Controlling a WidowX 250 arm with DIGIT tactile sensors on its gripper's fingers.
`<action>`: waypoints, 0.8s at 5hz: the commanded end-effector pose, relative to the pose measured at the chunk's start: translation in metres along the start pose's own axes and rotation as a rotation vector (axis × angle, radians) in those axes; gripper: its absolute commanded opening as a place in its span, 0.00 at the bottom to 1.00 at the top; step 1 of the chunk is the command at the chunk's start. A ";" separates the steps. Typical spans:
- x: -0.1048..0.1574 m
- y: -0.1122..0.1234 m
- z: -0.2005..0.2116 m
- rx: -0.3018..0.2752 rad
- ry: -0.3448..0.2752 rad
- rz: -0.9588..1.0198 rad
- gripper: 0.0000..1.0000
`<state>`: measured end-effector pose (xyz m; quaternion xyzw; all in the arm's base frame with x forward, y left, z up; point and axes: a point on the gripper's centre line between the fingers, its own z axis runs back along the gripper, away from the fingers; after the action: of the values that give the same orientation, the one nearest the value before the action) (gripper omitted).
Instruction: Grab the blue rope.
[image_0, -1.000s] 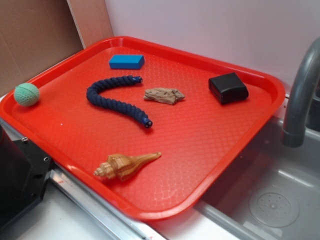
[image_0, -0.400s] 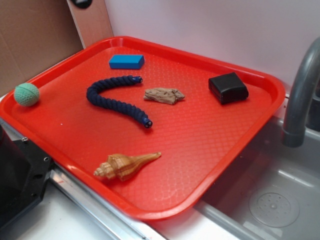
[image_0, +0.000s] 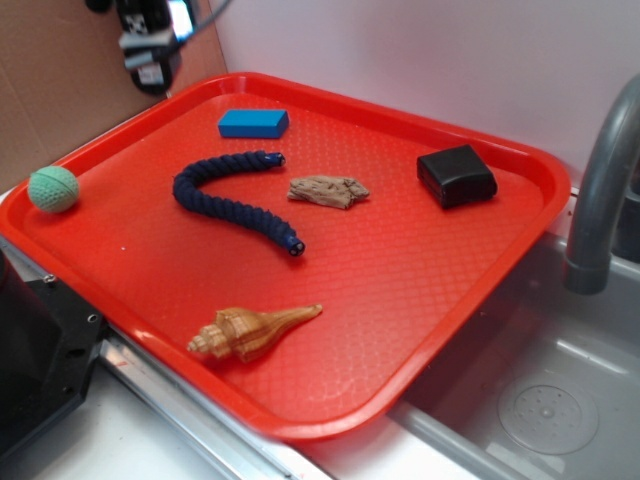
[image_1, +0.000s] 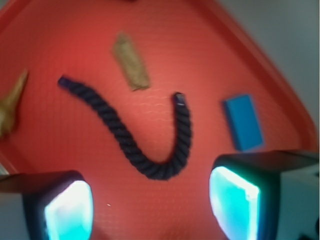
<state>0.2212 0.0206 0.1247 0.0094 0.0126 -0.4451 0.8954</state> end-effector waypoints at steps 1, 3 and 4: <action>0.001 0.004 -0.064 -0.032 0.074 -0.343 1.00; -0.024 -0.027 -0.081 -0.114 0.100 -0.358 1.00; -0.034 -0.040 -0.078 -0.124 0.095 -0.332 1.00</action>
<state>0.1727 0.0298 0.0411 -0.0372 0.0969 -0.5824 0.8062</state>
